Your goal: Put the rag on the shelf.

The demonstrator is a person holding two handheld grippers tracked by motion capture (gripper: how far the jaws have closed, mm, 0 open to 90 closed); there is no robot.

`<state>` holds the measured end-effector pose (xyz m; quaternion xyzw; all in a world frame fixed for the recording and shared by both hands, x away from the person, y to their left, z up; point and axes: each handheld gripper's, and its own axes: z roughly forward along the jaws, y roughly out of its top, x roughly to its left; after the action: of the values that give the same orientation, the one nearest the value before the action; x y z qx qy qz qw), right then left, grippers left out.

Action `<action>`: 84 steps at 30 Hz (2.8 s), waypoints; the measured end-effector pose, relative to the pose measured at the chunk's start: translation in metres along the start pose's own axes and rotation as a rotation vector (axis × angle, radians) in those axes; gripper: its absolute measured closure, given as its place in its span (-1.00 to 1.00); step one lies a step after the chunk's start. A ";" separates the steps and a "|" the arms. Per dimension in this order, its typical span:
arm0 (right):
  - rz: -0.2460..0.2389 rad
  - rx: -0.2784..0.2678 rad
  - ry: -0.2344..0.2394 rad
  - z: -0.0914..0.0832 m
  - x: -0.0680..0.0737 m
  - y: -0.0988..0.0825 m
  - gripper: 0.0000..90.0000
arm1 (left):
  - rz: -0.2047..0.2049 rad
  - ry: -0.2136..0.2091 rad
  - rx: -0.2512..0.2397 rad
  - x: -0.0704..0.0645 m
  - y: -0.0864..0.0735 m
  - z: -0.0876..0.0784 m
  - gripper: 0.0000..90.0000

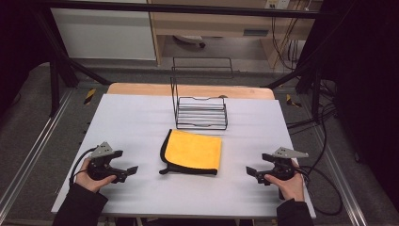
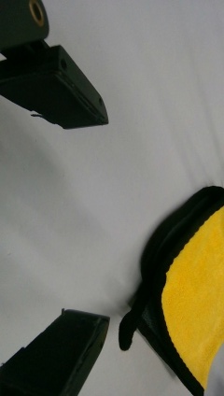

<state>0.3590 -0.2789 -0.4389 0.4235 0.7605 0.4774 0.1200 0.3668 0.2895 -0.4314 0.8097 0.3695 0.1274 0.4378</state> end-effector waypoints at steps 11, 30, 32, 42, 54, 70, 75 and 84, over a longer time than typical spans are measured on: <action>-0.002 0.009 -0.008 -0.001 0.002 0.002 -0.94 | -0.004 -0.006 0.001 -0.005 0.004 0.003 -0.90; -0.055 0.049 -0.013 0.014 0.022 0.010 -0.89 | -0.022 -0.057 0.034 -0.040 0.031 0.031 -0.52; -0.059 0.050 -0.006 0.016 0.025 0.011 -0.88 | -0.016 -0.060 0.037 -0.042 0.033 0.033 -0.42; -0.067 0.073 0.012 0.028 0.037 0.013 -0.82 | -0.019 -0.083 0.102 -0.064 0.052 0.064 -0.05; -0.068 0.089 0.046 0.053 0.059 0.020 -0.59 | -0.066 -0.036 0.150 -0.051 0.064 0.093 0.09; -0.033 0.164 0.001 0.092 0.084 0.018 -0.15 | -0.028 -0.096 0.196 -0.068 0.051 0.101 0.24; -0.009 0.177 0.013 0.094 0.086 0.015 0.12 | -0.009 -0.083 0.209 -0.075 0.049 0.100 0.26; 0.021 0.170 -0.004 0.095 0.089 0.014 0.32 | -0.028 -0.061 0.223 -0.081 0.049 0.102 0.55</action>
<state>0.3675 -0.1492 -0.4571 0.4409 0.7935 0.4117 0.0801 0.3889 0.1521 -0.4420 0.8516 0.3793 0.0546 0.3577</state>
